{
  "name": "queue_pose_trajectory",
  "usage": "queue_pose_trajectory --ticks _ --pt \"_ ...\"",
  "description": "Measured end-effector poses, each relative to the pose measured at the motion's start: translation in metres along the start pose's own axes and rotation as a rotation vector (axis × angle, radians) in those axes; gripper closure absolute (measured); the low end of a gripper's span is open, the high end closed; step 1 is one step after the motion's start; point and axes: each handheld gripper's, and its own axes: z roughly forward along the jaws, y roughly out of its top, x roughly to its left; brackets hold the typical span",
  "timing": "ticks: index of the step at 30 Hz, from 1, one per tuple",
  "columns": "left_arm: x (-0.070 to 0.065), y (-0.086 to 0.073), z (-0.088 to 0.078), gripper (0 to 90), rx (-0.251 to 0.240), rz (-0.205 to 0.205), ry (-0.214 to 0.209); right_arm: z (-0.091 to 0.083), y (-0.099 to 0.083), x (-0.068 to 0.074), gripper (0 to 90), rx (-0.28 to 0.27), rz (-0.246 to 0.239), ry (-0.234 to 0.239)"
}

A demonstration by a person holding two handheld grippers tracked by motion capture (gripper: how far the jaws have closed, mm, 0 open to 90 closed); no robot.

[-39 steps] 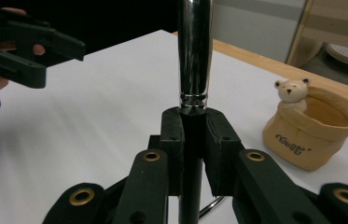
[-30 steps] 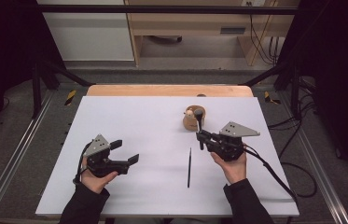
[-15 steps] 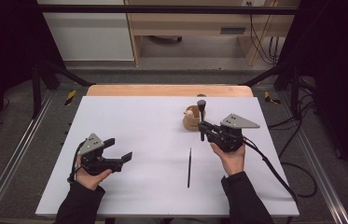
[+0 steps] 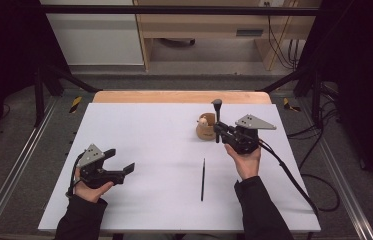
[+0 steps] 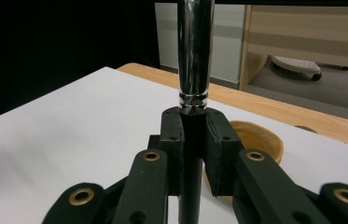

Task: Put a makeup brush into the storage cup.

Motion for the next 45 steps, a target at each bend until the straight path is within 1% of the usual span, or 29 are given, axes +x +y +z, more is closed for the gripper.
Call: queue_pose_trajectory --ticks 2,3,6,9,13,24,27,30,34,36,38,45 --pt "0.001 -0.001 -0.001 7.2 0.002 0.003 0.003 0.003 0.001 -0.001 79.1 -0.006 0.006 -0.006" --pt "0.002 -0.001 -0.001 7.2 0.003 0.002 0.005 0.004 0.002 -0.003 79.1 -0.007 0.0 -0.01" --pt "0.004 -0.002 -0.002 7.1 0.001 -0.005 0.009 0.009 0.003 -0.005 79.1 -0.006 0.024 -0.021" --pt "0.006 -0.003 -0.003 7.1 0.002 -0.004 0.013 0.015 0.003 -0.009 79.1 -0.013 0.035 -0.04" --pt "0.007 -0.004 -0.003 7.0 0.006 -0.005 0.015 0.019 0.003 -0.012 79.1 -0.009 0.042 -0.053" --pt "0.007 -0.005 -0.001 6.4 0.01 -0.008 0.011 0.039 0.005 -0.025 79.1 -0.014 0.055 -0.101" --pt "0.007 -0.005 -0.001 6.4 0.009 -0.009 0.01 0.042 0.007 -0.027 79.1 -0.018 0.056 -0.108" --pt "0.006 -0.005 0.0 6.4 0.011 -0.008 0.009 0.048 0.009 -0.03 79.1 -0.026 0.063 -0.122" --pt "0.006 -0.005 0.001 6.3 0.009 -0.011 0.009 0.054 0.01 -0.034 79.1 -0.021 0.072 -0.13" --pt "0.006 -0.005 0.001 6.4 0.014 -0.005 0.008 0.059 0.011 -0.038 79.1 -0.021 0.081 -0.14" --pt "0.005 -0.005 0.001 6.3 0.011 -0.009 0.007 0.062 0.011 -0.04 79.1 -0.022 0.076 -0.15" --pt "0.005 -0.005 0.002 6.4 0.009 -0.008 0.006 0.068 0.012 -0.046 79.1 -0.019 0.081 -0.163"
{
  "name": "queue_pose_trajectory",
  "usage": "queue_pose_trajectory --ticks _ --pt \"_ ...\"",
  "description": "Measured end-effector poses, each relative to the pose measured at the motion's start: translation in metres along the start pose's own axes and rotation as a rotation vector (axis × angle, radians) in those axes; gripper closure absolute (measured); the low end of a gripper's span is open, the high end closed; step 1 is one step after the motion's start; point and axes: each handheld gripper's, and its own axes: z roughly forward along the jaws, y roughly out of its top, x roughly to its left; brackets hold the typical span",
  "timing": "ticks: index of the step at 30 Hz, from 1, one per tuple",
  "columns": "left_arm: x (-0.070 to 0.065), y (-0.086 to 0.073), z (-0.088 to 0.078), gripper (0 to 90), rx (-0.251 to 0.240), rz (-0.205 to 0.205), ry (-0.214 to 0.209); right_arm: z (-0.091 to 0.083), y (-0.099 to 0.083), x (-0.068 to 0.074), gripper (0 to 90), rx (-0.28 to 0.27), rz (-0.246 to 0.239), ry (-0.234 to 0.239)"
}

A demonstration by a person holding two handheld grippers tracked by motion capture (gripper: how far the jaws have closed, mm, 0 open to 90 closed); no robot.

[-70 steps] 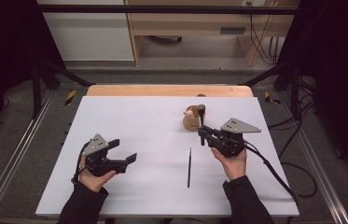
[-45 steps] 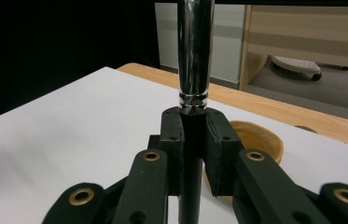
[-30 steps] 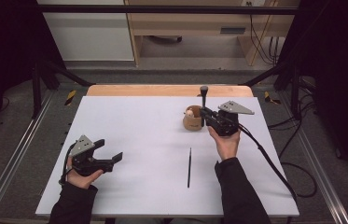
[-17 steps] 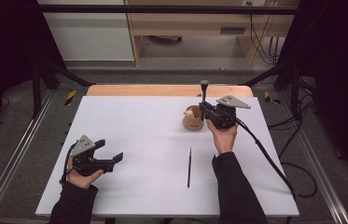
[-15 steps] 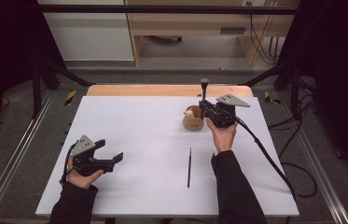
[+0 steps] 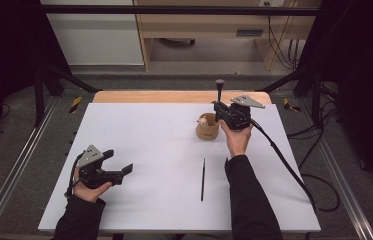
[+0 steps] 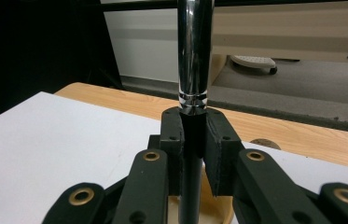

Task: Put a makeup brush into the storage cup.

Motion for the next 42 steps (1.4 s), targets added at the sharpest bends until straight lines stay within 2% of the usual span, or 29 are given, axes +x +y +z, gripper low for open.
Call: queue_pose_trajectory --ticks 19,42 --pt "0.001 0.0 -0.001 6.4 -0.004 0.004 0.001 0.027 -0.014 -0.005 79.1 0.034 0.037 -0.009" --pt "0.0 0.001 -0.002 6.5 -0.008 0.008 0.0 0.038 -0.036 -0.005 79.1 0.099 0.04 -0.015"
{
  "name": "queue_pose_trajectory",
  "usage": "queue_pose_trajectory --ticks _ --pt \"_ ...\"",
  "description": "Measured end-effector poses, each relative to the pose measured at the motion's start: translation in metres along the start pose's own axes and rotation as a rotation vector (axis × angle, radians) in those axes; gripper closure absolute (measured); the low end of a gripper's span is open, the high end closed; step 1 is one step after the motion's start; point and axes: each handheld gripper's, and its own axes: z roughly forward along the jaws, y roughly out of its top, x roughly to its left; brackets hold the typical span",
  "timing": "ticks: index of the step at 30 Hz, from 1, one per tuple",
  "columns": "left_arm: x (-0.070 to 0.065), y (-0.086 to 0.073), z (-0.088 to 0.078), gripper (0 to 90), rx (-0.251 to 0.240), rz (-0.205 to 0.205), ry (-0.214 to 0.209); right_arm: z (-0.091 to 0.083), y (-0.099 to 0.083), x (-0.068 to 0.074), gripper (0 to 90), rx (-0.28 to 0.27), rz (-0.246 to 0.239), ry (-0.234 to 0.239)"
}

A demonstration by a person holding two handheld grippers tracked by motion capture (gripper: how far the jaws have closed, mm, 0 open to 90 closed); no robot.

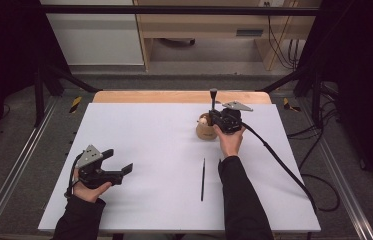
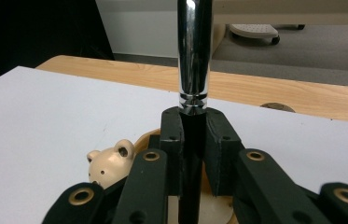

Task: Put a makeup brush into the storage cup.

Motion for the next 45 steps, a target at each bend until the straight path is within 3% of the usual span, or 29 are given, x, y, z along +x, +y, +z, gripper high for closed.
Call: queue_pose_trajectory --ticks 16,23,45 --pt "-0.001 0.0 0.001 6.6 0.0 -0.002 -0.001 -0.002 -0.006 -0.004 78.6 0.035 -0.005 -0.006" --pt "-0.002 0.0 0.002 6.7 0.0 -0.001 -0.002 -0.009 -0.007 -0.006 76.4 0.043 -0.03 -0.005" --pt "-0.005 0.001 0.002 6.7 0.007 0.007 -0.008 -0.052 -0.004 0.002 58.3 0.015 -0.069 0.047"
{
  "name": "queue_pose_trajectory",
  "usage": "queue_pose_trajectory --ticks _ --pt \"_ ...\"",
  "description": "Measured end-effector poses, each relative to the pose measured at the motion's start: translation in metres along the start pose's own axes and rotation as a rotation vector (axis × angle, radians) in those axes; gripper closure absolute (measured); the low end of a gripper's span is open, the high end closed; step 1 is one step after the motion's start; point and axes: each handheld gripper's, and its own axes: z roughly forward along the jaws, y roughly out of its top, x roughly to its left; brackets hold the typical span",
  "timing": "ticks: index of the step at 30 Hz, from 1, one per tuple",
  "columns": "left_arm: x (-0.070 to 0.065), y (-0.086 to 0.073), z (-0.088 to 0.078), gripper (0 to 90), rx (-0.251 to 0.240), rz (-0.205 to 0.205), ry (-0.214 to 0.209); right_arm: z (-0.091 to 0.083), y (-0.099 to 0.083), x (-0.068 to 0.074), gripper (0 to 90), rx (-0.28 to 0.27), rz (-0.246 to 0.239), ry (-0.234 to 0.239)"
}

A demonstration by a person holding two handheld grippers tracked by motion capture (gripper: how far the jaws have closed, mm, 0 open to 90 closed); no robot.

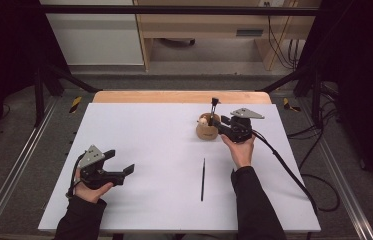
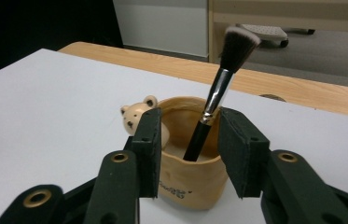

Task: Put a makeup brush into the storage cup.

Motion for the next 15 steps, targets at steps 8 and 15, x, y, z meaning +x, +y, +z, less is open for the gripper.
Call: queue_pose_trajectory --ticks 8,15 --pt "-0.001 0.001 -0.001 6.7 -0.003 0.0 0.0 -0.024 0.001 0.008 46.2 -0.025 -0.013 0.039" --pt "-0.001 0.001 -0.001 6.6 -0.003 0.001 0.0 -0.043 0.0 0.009 39.6 -0.035 -0.005 0.048"
